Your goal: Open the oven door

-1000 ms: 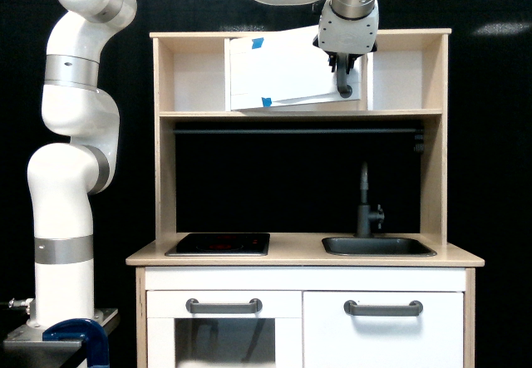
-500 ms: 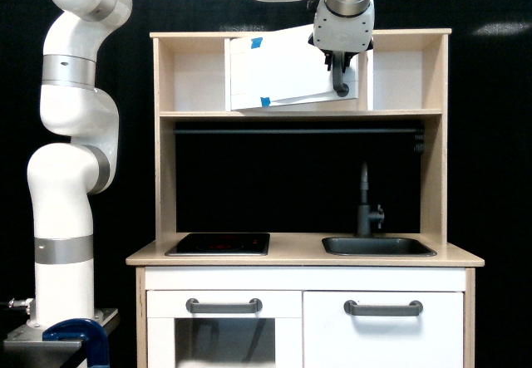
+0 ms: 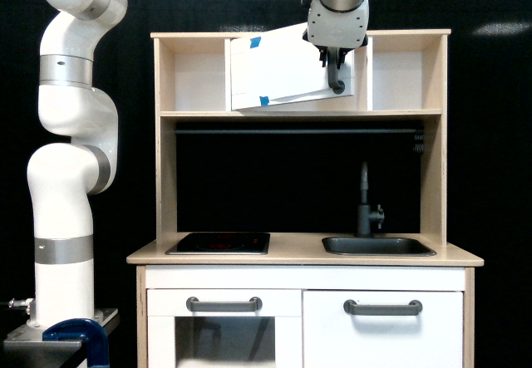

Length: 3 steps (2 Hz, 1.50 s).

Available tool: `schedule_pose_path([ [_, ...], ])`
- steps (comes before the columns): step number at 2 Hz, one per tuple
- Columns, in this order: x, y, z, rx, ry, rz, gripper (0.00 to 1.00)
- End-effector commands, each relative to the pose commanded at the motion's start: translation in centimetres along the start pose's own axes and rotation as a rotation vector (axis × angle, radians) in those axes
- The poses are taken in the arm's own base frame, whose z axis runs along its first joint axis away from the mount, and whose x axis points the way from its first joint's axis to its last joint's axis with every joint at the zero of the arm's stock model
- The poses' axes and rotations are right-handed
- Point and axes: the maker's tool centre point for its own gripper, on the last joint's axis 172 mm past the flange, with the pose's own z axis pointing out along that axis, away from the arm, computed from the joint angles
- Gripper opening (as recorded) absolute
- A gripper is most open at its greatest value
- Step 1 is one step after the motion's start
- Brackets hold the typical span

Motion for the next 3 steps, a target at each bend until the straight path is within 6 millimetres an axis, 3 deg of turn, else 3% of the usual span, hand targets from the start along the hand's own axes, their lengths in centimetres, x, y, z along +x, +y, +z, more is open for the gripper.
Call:
schedule_pose_path([
  [1, 0.02, -0.11, -0.36, 0.000, 0.000, 0.000, 0.00],
  [2, -0.03, -0.50, -0.36, 0.000, 0.000, 0.000, 1.00],
  [3, -0.17, -0.49, -0.62, 0.000, 0.000, 0.000, 1.00],
])
